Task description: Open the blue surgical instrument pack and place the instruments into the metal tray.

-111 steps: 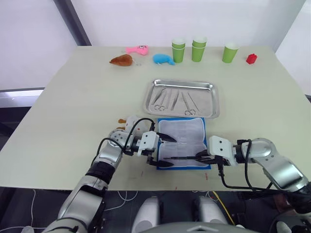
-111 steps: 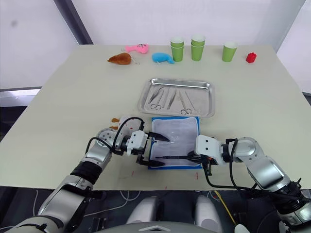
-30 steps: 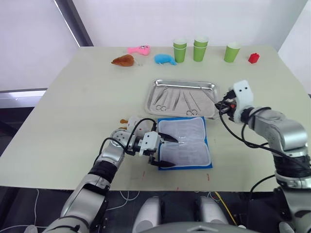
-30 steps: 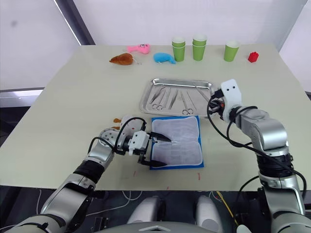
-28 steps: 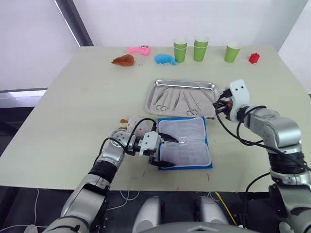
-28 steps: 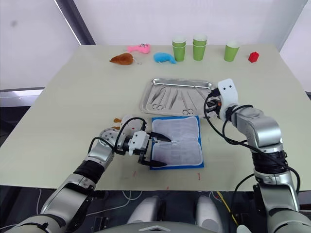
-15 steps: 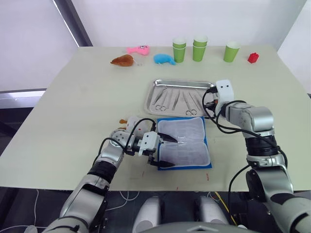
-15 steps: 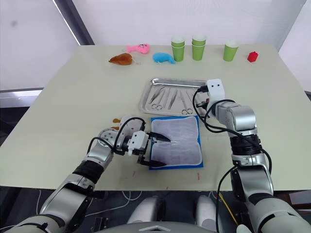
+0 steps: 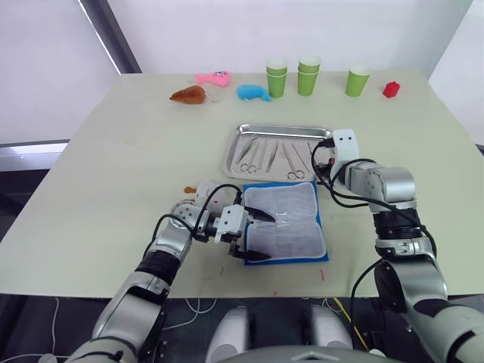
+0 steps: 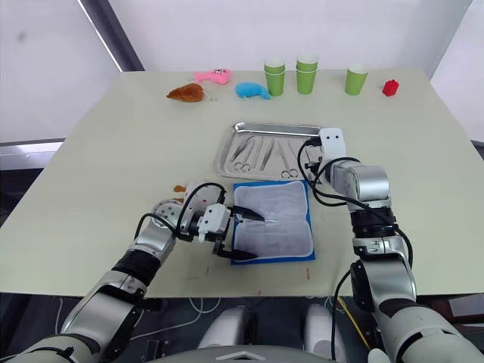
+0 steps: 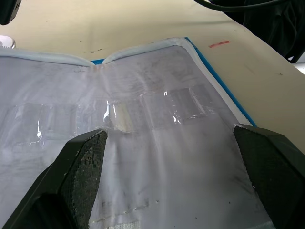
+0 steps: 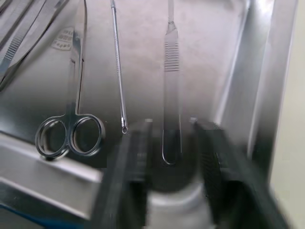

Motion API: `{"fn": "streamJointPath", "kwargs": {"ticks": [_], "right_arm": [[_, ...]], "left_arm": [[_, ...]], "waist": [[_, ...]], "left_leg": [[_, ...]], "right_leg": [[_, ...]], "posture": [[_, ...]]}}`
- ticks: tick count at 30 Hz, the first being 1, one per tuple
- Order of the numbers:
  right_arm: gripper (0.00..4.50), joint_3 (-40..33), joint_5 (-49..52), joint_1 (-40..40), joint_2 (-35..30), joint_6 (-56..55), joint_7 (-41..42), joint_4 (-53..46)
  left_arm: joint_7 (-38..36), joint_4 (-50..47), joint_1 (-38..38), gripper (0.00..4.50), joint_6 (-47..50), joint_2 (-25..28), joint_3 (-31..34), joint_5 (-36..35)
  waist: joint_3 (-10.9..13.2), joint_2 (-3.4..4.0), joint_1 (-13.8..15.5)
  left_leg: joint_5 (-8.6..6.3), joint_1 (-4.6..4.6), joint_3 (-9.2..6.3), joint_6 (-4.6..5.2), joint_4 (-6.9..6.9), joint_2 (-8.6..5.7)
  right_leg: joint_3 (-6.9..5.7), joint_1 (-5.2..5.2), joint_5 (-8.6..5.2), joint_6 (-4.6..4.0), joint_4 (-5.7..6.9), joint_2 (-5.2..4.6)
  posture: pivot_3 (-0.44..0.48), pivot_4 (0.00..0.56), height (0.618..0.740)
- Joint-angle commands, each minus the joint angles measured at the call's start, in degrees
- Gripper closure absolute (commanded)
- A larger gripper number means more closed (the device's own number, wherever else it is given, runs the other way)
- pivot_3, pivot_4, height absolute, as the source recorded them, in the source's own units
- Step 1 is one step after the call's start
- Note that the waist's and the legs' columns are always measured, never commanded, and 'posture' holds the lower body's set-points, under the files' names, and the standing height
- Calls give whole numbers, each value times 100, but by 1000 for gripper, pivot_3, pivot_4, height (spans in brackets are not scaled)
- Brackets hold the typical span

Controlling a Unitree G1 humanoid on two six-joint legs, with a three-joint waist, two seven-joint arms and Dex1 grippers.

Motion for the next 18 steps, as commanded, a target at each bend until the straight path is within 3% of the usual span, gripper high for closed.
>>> {"fn": "streamJointPath", "kwargs": {"ticks": [1, 2, 8, 14, 18], "right_arm": [[1261, 163, -102, -7, -132, -224, 100, -389], [915, 198, -101, 15, -165, -223, 149, -497], [915, 445, -52, 241, -461, -618, 640, -1166], [915, 502, -28, 888, -737, -2271, 1431, -1647], [915, 478, 32, 1353, -886, -2797, 1778, -1955]], "left_arm": [[47, 474, 434, 0, 128, 157, -422, 707], [50, 475, 432, 0, 129, 157, -418, 704], [28, 483, 389, 0, 115, 178, -388, 670], [26, 265, 357, 0, 249, 175, -274, 495], [-11, -66, 302, 0, 306, 283, -166, 399]], "waist": [[-1, 2, -5], [-1, 2, -4], [-1, 2, -17], [5, -6, -19], [21, -8, -34]], "left_leg": [[0, 0, 0, 0, 0, 0], [0, 0, 0, 0, 0, 0], [0, -1, -1, 0, 0, 0], [0, -2, -3, 0, 0, 0], [0, -14, 4, 0, 0, 0]], "right_leg": [[0, 0, 0, 0, 0, 0], [0, 0, 0, 0, 0, 0], [0, 0, -1, 1, -1, -2], [-3, 0, -12, 20, -1, 0], [4, -10, -8, 15, -3, -1]], "posture": [[0, 150, 739], [0, 150, 739], [0, 150, 739], [0, 150, 739], [0, 150, 739]]}}
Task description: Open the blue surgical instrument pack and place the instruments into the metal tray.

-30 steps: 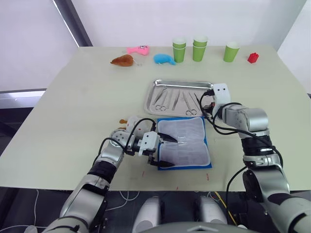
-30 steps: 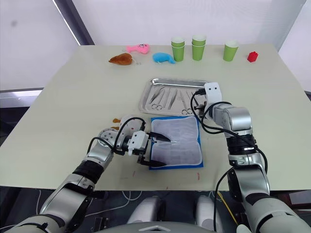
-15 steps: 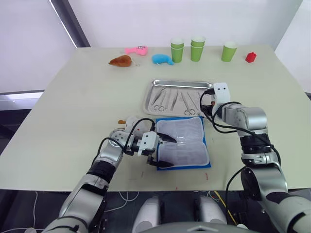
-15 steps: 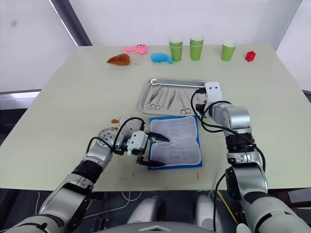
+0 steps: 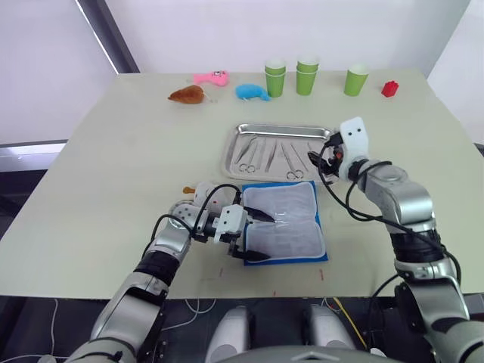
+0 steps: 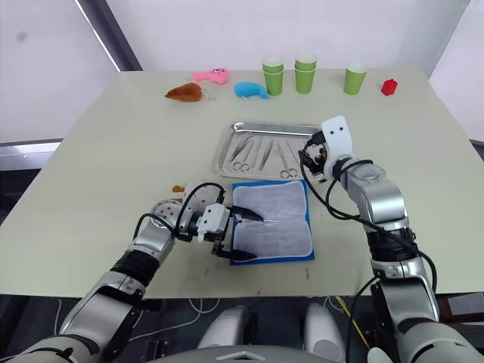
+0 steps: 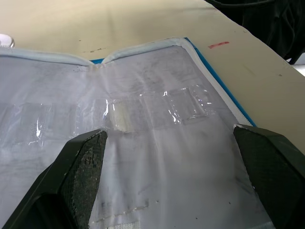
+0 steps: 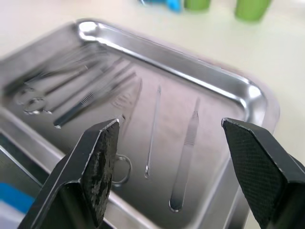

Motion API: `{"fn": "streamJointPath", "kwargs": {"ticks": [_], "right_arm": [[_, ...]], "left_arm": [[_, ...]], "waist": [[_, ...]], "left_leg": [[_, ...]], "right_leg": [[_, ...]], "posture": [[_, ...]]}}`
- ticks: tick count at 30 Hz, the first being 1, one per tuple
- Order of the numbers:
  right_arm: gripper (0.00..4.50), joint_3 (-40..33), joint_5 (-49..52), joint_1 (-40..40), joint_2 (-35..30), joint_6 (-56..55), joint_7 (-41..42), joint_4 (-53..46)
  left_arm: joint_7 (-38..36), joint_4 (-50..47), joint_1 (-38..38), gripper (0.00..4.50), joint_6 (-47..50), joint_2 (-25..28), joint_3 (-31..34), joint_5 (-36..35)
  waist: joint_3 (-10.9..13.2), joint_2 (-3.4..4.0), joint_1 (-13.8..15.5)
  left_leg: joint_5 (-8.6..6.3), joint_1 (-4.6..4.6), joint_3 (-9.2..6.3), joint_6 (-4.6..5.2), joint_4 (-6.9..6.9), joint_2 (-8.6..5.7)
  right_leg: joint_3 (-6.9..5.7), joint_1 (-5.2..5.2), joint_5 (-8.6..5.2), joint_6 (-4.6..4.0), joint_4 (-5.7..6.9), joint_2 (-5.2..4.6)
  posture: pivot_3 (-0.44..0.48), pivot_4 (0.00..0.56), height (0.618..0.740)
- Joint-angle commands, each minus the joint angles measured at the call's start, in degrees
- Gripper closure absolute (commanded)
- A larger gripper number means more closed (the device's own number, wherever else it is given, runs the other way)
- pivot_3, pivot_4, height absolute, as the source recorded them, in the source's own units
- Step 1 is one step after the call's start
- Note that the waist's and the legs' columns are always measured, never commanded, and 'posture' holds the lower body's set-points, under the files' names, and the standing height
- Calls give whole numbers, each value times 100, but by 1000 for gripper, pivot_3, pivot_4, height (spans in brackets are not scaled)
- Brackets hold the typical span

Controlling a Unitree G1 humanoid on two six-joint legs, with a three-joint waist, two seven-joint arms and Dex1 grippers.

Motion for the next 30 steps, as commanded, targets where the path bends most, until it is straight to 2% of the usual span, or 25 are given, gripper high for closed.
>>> {"fn": "streamJointPath", "kwargs": {"ticks": [1, 4, 7, 11, 14, 21, 24, 27, 30], "right_arm": [[915, -40, 40, 311, -197, -614, 350, -498], [915, -61, 47, 524, -221, -957, 475, -612], [915, -128, 142, 677, -183, -1217, 593, -693], [915, -262, 346, 859, -168, -1564, 836, -754], [915, -372, 517, 1011, -210, -1722, 1001, -788], [915, -1132, 1612, 1707, -487, -1694, 1728, -1109], [50, -1480, 1953, 2203, -779, -1794, 2175, -1204], [50, -1748, 2243, 2738, -1055, -1862, 2631, -1308], [50, -2184, 2354, 3521, -1427, -2126, 3202, -1296]], "left_arm": [[-10, -13, 212, 0, 151, 264, -162, 410], [-53, -521, 155, 0, 378, 369, -33, 198], [-61, -1026, 179, 0, 638, 489, 55, 29], [31, -1816, 216, 0, 1164, 614, 248, -306], [201, -2295, 239, 0, 1611, 654, 443, -547], [1027, -3140, 453, 0, 2825, 880, 1406, -1276], [1344, -3230, 777, 0, 3279, 1111, 2014, -1594], [1538, -3238, 1182, 0, 3556, 1338, 2528, -1803], [1958, -2967, 1793, 0, 3869, 1678, 3382, -1892]], "waist": [[4, -2, -1], [18, -24, 4], [54, -35, -34], [108, -40, -14], [137, -47, 4], [181, -62, 27], [189, -73, 22], [191, -75, 20], [196, -75, 19]], "left_leg": [[0, -1, 2, 0, 0, 0], [0, -8, 0, 0, 0, 1], [1, -98, 1, -1, 8, 3], [1, -130, -2, -1, 8, 11], [3, -202, -9, -5, 40, 13], [2, -214, 7, -4, 63, 2], [1, -209, 7, -3, 73, 1], [1, -205, 4, -3, 71, 3], [1, -198, 4, -3, 75, 8]], "right_leg": [[2, -1, 4, -7, 0, 0], [0, -10, 7, -11, 1, 1], [6, -107, 11, -15, 24, 13], [4, -142, 10, -15, 31, 23], [-6, -196, 11, -16, 41, 23], [4, -192, 12, -13, 35, -12], [5, -187, 13, -11, 46, -12], [3, -188, 12, -11, 53, -10], [3, -189, 12, -12, 73, -7]], "posture": [[0, 150, 739], [0, 150, 739], [0, 150, 739], [0, 150, 739], [0, 150, 739], [0, 150, 739], [0, 150, 739], [0, 150, 739], [0, 150, 739]]}}
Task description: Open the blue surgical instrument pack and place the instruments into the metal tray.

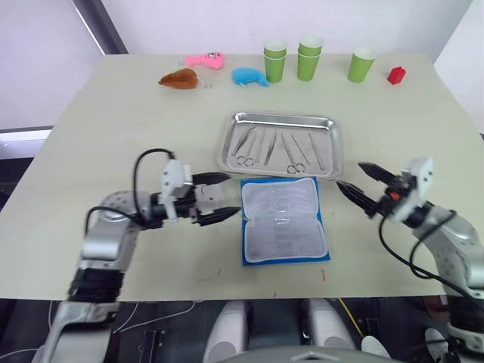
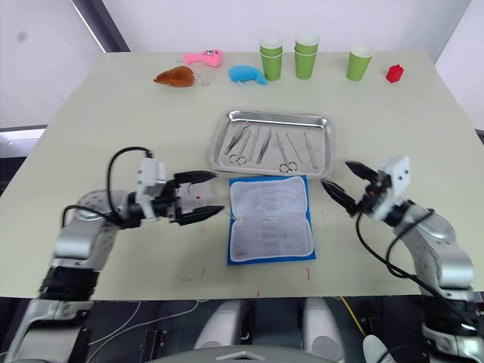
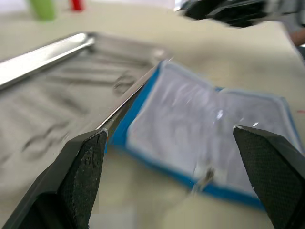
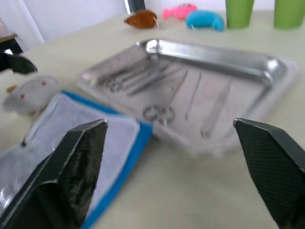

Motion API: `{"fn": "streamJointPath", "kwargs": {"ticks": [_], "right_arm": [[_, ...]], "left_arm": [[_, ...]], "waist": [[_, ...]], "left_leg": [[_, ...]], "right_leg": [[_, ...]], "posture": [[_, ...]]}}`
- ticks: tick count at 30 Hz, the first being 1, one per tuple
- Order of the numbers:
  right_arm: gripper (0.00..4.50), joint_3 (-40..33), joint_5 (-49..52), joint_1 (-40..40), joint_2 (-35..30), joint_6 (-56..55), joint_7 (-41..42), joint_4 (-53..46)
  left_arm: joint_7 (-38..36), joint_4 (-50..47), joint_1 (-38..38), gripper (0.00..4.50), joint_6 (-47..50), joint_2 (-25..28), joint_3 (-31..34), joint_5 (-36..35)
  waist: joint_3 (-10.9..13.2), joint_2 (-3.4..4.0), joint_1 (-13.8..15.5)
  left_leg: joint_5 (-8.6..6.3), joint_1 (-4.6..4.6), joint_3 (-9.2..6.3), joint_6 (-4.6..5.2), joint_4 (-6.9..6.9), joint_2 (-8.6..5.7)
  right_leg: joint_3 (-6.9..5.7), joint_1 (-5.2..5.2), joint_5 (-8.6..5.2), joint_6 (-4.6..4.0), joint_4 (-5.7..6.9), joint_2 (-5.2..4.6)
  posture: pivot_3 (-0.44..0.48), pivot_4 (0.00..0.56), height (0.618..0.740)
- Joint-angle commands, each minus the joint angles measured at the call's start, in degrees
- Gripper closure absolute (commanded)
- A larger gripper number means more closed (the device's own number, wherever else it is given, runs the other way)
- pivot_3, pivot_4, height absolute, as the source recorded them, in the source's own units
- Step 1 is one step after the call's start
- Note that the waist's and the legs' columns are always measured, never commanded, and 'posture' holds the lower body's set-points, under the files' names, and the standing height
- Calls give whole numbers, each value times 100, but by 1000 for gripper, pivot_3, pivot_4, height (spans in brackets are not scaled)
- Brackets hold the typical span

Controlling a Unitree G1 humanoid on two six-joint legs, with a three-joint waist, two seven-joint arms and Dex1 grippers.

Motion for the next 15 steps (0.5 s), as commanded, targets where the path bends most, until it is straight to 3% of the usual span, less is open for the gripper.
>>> {"fn": "streamJointPath", "kwargs": {"ticks": [1, 8, 15], "right_arm": [[50, -576, 239, 583, -301, -373, 538, -237], [50, -1417, 341, 1681, -434, -821, 901, -104], [50, -1851, 286, 2288, -395, -1353, 1116, 374]], "left_arm": [[347, 114, 525, 0, 254, 358, 963, -204], [661, 206, 1789, 0, 134, 531, 1917, -73], [1262, 145, 2420, 0, 106, 144, 2099, 23]], "waist": [[1, -2, -7], [8, -9, 23], [2, -20, 132]], "left_leg": [[0, 2, 1, 0, 0, 2], [3, 28, 9, -6, 20, 3], [4, 33, 21, -9, 22, 3]], "right_leg": [[1, 0, 0, 0, 4, 0], [13, 19, 0, -1, 23, -4], [24, 19, 2, -4, 23, -13]], "posture": [[0, 150, 739], [0, 150, 739], [0, 150, 739]]}}
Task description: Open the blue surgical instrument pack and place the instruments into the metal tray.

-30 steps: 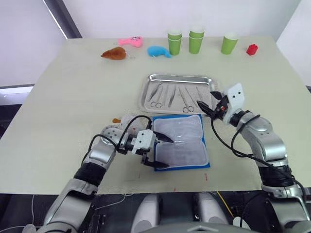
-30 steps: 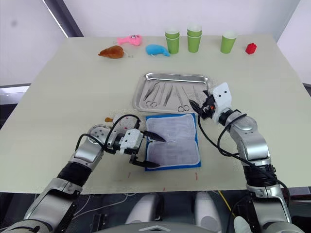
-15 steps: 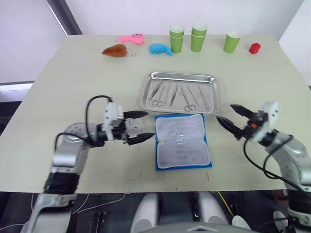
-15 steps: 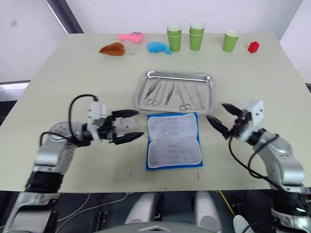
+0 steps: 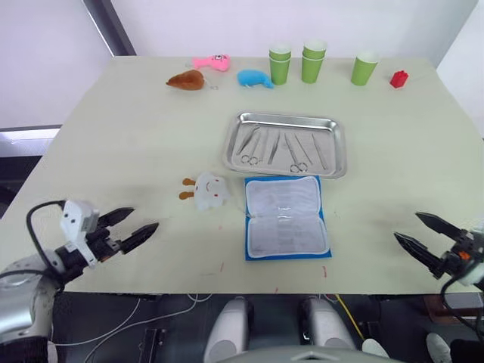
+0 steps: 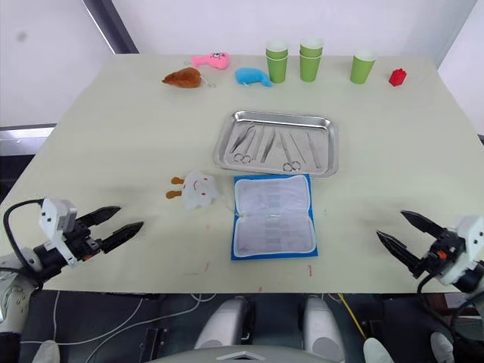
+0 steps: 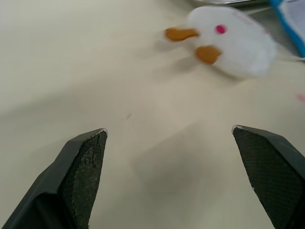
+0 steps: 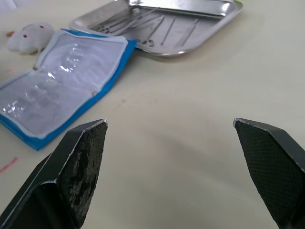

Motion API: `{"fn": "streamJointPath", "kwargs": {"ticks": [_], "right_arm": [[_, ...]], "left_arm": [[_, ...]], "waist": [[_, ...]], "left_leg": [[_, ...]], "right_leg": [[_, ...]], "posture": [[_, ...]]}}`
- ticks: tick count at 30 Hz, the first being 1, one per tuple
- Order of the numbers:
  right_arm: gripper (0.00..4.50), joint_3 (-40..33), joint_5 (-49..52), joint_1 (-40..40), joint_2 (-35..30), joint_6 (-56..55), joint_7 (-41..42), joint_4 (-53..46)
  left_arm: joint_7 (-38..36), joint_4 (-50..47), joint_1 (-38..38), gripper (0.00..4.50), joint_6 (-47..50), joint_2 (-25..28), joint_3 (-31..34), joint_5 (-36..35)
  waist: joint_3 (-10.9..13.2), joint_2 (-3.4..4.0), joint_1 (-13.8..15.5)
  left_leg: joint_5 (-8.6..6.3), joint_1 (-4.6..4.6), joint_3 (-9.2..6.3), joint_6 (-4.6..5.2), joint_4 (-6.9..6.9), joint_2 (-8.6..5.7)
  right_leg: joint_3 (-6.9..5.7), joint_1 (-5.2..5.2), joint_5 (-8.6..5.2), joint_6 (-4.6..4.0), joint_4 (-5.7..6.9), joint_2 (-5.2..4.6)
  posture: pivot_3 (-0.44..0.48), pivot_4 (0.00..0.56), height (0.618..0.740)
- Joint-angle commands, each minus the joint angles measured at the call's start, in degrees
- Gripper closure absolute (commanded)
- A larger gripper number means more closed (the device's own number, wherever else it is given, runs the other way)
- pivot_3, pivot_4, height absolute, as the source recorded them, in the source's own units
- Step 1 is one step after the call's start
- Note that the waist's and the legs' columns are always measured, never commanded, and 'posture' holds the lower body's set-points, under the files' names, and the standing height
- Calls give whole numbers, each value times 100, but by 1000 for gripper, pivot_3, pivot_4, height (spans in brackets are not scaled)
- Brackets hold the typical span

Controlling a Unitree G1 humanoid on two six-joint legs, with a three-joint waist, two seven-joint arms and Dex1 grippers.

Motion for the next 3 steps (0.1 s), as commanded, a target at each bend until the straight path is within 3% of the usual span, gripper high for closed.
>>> {"fn": "streamJointPath", "kwargs": {"ticks": [1, 3], "right_arm": [[50, -287, -6, 187, -4, -333, 123, 134], [50, -282, -75, 297, 31, -472, 151, 246]], "left_arm": [[241, -149, 150, 0, -138, -87, 116, 95], [324, -53, 192, 0, -317, -128, 55, 236]], "waist": [[-1, -2, 8], [-3, -6, 16]], "left_leg": [[0, 0, 0, -1, 0, 0], [1, 0, -1, -2, 0, 0]], "right_leg": [[0, 0, 1, -1, 0, -1], [-2, 0, 1, -2, 1, -1]], "posture": [[0, 150, 739], [0, 150, 739]]}}
